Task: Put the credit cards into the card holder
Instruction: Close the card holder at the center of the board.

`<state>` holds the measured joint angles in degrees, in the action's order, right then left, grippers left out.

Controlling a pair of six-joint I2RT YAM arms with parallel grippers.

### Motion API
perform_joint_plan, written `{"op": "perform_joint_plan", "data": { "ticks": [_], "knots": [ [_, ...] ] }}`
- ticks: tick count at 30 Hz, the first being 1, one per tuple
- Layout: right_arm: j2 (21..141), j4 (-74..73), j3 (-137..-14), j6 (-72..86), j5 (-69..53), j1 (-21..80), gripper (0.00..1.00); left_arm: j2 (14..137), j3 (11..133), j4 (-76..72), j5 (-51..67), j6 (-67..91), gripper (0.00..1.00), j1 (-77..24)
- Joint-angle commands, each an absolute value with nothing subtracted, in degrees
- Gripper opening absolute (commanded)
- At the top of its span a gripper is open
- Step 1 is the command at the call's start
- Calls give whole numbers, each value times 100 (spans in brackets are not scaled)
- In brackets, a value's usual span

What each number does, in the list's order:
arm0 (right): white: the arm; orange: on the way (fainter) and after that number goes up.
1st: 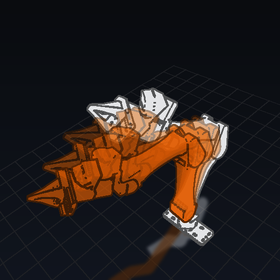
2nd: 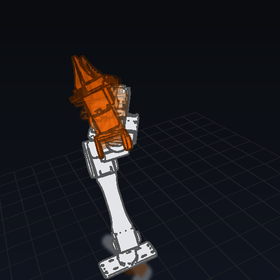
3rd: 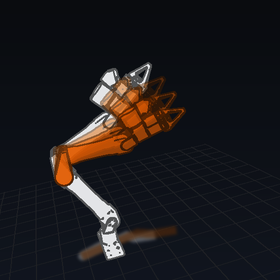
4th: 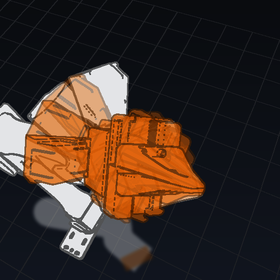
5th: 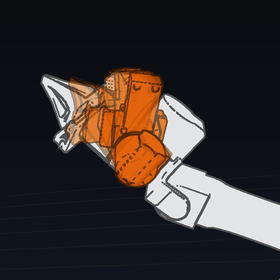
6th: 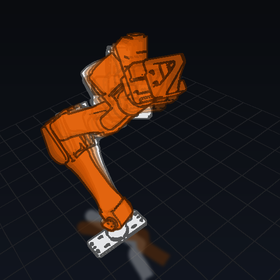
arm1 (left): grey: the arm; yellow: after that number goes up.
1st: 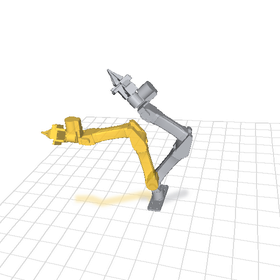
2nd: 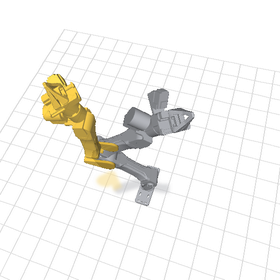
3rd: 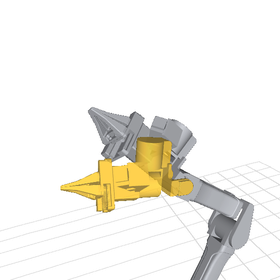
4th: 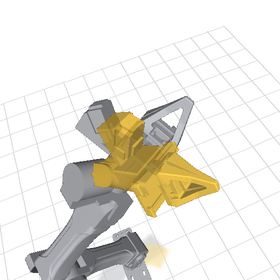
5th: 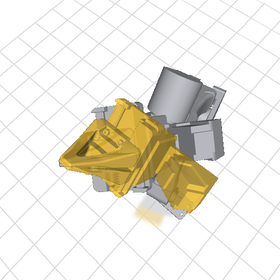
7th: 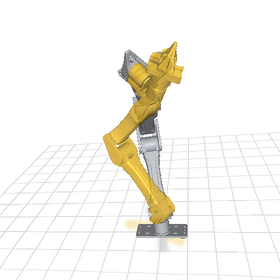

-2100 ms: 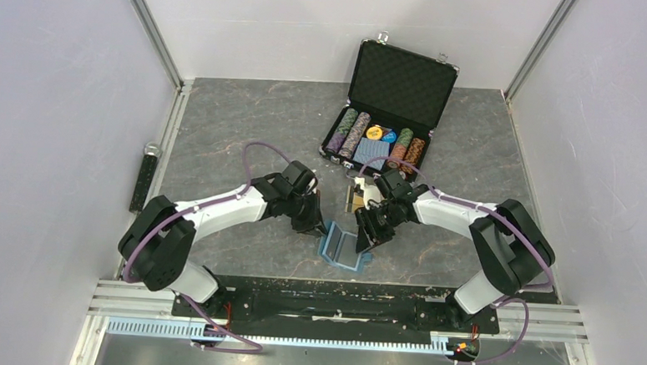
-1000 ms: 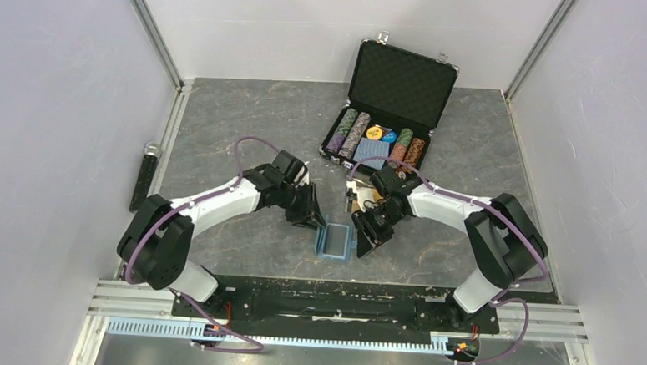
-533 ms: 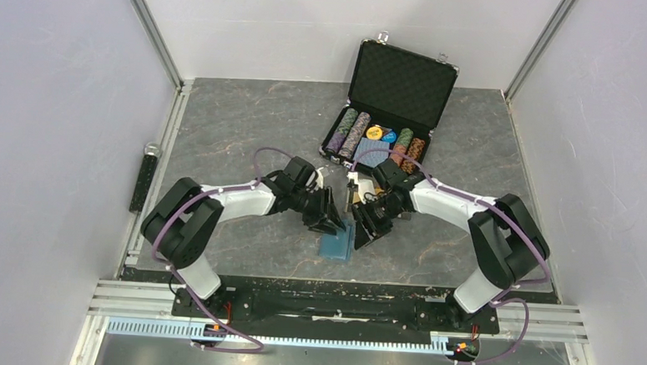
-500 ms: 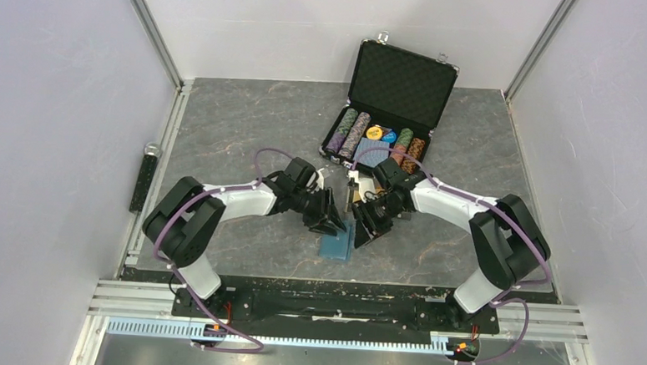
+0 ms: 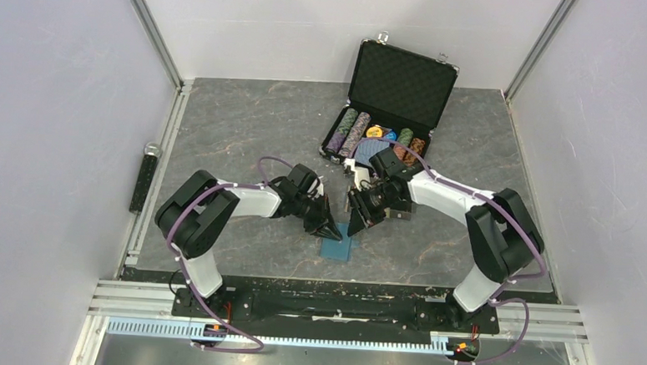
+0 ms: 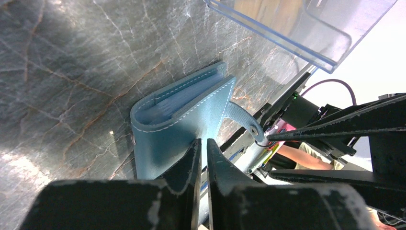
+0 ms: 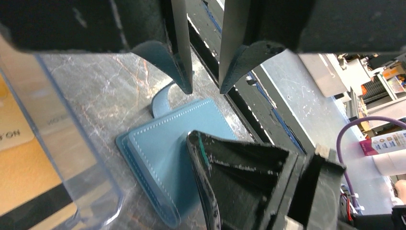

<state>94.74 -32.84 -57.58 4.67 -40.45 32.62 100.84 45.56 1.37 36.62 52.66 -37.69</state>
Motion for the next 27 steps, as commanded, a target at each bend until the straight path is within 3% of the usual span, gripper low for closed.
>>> {"op": "perform_joint_plan", "data": {
  "ticks": [1, 6, 14, 21, 27],
  "knots": [
    [9775, -3064, -6232, 541, -4256, 3256, 28, 10274, 4504, 18, 3656, 5467, 9, -3793],
    [10085, -3026, -6295, 526, -4011, 3283, 17, 10219, 4601, 18, 3640, 5419, 20, -3797],
    [10533, -2959, -6286, 381, -3334, 3313, 7, 9900, 4617, -212, 3705, 5413, 27, -3806],
    [10634, -2810, -6218, 527, -3039, 3322, 4, 9752, 4658, -747, 3968, 5627, 39, -4089],
    [10631, -2771, -6216, 597, -3042, 3320, 4, 9832, 4875, -452, 3771, 5554, 38, -4330]
  ]
}}
